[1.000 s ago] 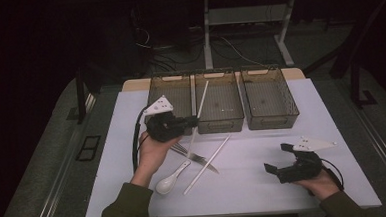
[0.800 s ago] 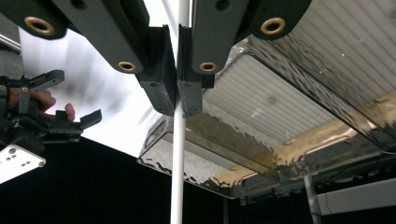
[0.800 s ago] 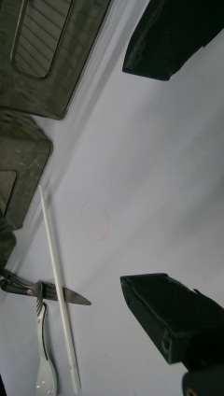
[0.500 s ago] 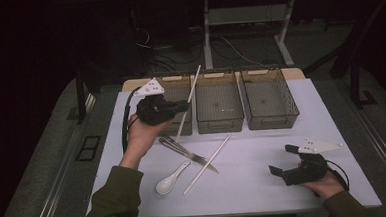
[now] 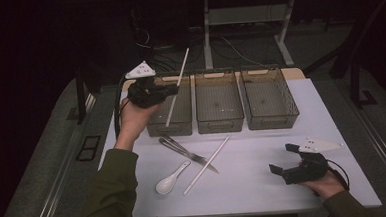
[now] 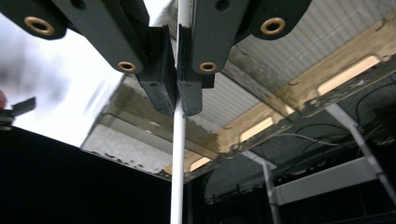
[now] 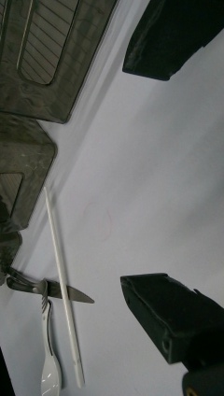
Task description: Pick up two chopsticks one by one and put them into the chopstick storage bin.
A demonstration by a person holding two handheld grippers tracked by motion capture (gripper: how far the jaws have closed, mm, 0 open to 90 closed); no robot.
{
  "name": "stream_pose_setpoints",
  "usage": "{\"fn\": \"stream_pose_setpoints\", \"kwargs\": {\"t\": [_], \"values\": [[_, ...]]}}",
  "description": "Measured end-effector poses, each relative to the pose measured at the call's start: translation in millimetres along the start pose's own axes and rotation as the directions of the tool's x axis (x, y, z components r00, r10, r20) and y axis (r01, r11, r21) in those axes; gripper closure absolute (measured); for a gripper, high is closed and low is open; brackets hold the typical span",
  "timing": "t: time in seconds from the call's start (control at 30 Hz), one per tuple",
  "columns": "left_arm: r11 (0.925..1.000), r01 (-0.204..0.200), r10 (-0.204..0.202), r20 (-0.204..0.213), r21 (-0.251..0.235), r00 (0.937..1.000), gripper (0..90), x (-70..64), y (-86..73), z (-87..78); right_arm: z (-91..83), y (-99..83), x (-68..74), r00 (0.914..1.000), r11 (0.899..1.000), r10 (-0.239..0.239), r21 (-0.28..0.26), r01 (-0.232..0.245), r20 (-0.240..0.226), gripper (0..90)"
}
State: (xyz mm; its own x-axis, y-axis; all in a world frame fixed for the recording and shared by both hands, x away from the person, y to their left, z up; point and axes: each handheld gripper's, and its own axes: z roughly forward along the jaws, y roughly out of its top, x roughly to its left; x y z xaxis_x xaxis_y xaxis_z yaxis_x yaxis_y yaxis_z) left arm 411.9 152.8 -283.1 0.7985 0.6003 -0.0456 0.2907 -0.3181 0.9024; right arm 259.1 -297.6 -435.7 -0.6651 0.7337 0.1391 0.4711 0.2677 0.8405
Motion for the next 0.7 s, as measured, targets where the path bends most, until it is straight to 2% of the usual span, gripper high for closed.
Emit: {"fn": "stream_pose_setpoints", "kwargs": {"t": [0.17, 0.23, 0.4, 0.5, 0.6, 0.7], "values": [[0.9999, 0.009, -0.008, -0.038, 0.014, 0.9993, 85.1, 15.2, -1.9, 4.5, -0.3, 0.2, -0.2, 1.0000, 1.000, 0.001, -0.002, -0.001, 0.001, 0.6], [0.9995, 0.032, -0.032, -0.043, -0.001, 0.9986, 85.1, 20.4, -4.1, 6.3, -0.4, 0.3, -0.2, 1.0000, 1.000, 0.000, -0.002, 0.000, 0.001, 0.6], [0.9989, 0.038, -0.035, -0.095, 0.029, 0.9949, 85.1, 31.0, -8.2, 11.7, -0.3, 0.9, 0.2, 1.0000, 1.000, -0.004, -0.003, 0.004, 0.002, 0.6], [0.9974, 0.053, -0.046, -0.117, 0.050, 0.9920, 85.1, 39.2, -13.7, 14.8, -0.7, 1.0, 0.4, 1.0000, 1.000, -0.003, -0.006, 0.003, 0.003, 0.6], [0.9931, 0.052, -0.037, -0.140, 0.105, 0.9895, 85.1, 46.1, -22.0, 20.2, -0.8, 1.2, 0.2, 1.0000, 1.000, -0.003, -0.008, 0.003, 0.002, 0.6], [0.9893, 0.061, -0.040, -0.154, 0.133, 0.9873, 85.1, 50.6, -29.2, 24.3, -0.9, 1.3, 0.2, 1.0000, 1.000, -0.003, -0.008, 0.003, 0.000, 0.6]]}}
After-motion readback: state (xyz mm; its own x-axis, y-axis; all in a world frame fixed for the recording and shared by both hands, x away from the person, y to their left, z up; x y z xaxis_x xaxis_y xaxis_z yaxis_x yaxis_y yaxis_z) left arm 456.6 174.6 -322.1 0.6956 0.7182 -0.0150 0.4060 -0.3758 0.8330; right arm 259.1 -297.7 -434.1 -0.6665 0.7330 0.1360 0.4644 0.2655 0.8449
